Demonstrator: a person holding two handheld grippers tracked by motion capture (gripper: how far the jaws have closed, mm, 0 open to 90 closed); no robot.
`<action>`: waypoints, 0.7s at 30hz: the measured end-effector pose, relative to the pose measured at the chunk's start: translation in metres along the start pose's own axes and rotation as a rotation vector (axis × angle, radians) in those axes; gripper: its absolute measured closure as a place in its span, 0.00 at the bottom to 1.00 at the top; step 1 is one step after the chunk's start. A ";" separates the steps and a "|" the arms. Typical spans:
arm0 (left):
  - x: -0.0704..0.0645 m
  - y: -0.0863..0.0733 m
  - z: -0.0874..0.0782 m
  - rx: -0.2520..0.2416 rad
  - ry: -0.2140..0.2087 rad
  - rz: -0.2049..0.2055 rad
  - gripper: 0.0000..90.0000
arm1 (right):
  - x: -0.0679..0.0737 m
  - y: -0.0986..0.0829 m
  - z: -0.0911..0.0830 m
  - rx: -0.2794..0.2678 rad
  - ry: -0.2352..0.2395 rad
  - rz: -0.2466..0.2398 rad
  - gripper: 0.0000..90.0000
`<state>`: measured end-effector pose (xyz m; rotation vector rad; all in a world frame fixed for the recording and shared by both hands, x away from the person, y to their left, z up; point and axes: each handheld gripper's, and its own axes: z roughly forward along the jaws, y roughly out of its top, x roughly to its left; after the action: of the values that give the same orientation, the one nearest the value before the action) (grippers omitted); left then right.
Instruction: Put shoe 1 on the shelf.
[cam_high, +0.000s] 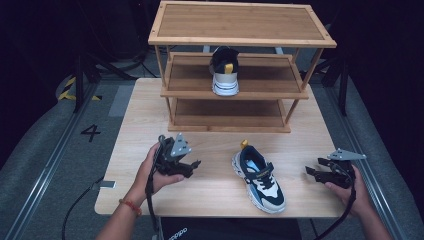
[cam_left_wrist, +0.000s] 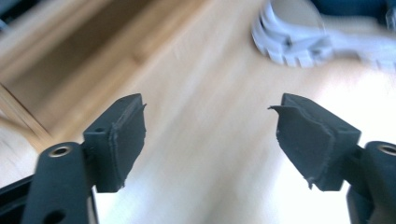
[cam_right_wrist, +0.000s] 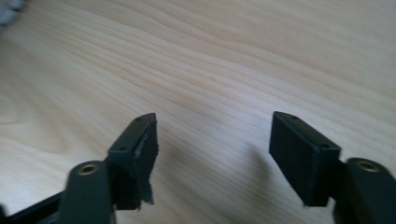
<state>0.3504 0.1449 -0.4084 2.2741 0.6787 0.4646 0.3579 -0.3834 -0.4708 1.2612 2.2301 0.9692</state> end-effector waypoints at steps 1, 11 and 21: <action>-0.002 -0.011 0.001 0.018 -0.003 0.001 0.29 | 0.004 0.004 -0.004 -0.006 0.019 -0.014 0.41; -0.014 -0.058 0.006 0.104 -0.094 -0.033 0.25 | 0.076 0.022 -0.038 -0.022 0.180 -0.192 0.40; -0.015 -0.079 0.008 0.132 -0.092 -0.036 0.24 | 0.121 0.014 -0.048 -0.011 0.283 -0.226 0.32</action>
<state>0.3158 0.1801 -0.4722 2.3861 0.7216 0.3033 0.2734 -0.2921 -0.4293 0.8863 2.5093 1.1264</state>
